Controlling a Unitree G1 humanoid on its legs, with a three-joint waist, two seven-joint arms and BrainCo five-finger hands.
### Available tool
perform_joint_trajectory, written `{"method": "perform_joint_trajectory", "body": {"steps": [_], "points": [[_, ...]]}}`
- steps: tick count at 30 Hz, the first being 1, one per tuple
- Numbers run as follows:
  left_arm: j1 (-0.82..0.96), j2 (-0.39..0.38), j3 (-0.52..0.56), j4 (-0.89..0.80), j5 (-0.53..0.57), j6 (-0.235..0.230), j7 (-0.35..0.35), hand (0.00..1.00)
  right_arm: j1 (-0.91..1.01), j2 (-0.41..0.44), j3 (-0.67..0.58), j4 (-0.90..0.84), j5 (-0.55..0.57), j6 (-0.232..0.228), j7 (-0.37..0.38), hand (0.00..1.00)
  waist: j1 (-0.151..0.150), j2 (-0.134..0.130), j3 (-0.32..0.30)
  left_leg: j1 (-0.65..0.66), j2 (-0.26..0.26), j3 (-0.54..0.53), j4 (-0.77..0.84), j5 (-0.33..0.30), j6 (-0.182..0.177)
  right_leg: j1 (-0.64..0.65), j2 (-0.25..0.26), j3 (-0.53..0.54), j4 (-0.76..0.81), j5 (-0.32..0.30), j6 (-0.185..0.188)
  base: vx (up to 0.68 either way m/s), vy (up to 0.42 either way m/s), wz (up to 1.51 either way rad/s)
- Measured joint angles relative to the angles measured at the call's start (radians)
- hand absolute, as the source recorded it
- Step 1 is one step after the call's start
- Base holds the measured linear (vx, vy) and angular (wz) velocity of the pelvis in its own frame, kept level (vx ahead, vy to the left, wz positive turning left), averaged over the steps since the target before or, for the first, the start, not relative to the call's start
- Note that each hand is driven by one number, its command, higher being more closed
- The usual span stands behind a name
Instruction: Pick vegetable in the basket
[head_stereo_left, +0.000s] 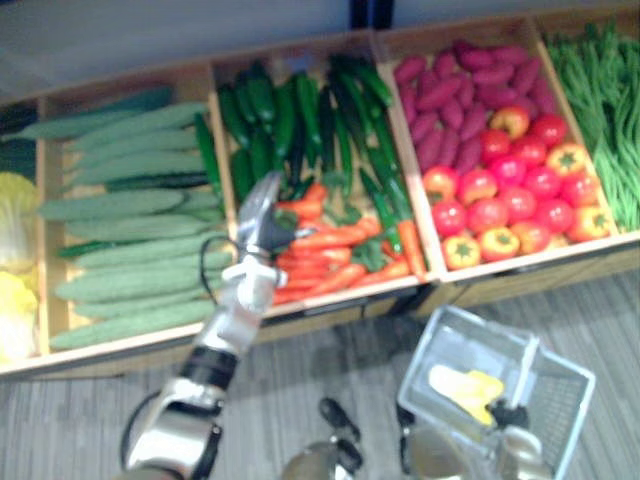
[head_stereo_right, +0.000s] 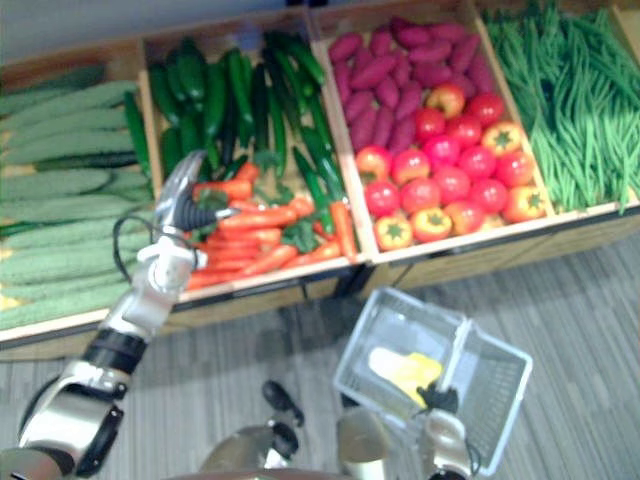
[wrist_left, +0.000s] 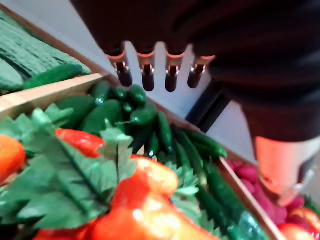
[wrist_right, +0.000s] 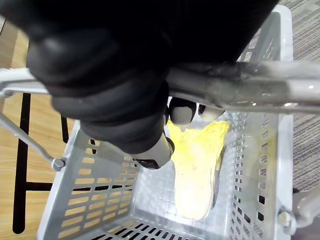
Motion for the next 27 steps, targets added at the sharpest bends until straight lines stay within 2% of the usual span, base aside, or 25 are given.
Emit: {"method": "perform_joint_trajectory", "body": {"steps": [8,17,18,27], "points": [[-0.034,0.041,-0.081,0.058,0.112,0.013,-0.005,0.00,-0.029,-0.005,0.002,-0.026,0.001,-0.013,-0.030,1.00,-0.001,0.019,0.037,-0.019,-0.001,0.013,0.007,-0.001,-0.001,-0.032,-0.002,0.027,0.007,0.004,-0.006,0.01,-0.024,-0.09],[-0.052,0.081,-0.210,0.085,0.222,0.002,-0.018,0.00,-0.069,-0.045,0.000,-0.025,0.010,-0.020,-0.041,1.00,-0.004,0.067,0.082,-0.048,-0.002,0.019,0.010,-0.005,-0.016,-0.085,-0.004,0.043,0.041,0.004,-0.005,-0.01,-0.024,-0.04],[-0.069,0.082,-0.223,0.102,0.234,0.002,-0.021,1.00,-0.073,-0.047,0.000,-0.025,0.015,-0.021,-0.042,1.00,-0.004,0.069,0.086,-0.053,-0.002,0.019,0.010,-0.004,-0.017,-0.092,-0.005,0.043,0.044,0.004,-0.005,-0.02,-0.037,0.00],[-0.251,0.096,-0.281,0.199,0.324,0.018,0.008,1.00,-0.132,-0.065,0.019,-0.022,0.046,-0.020,-0.046,1.00,-0.009,0.083,0.116,-0.095,-0.003,0.058,0.013,-0.002,-0.017,-0.166,-0.005,0.078,0.075,0.008,0.002,0.01,-0.026,-0.11]]}}
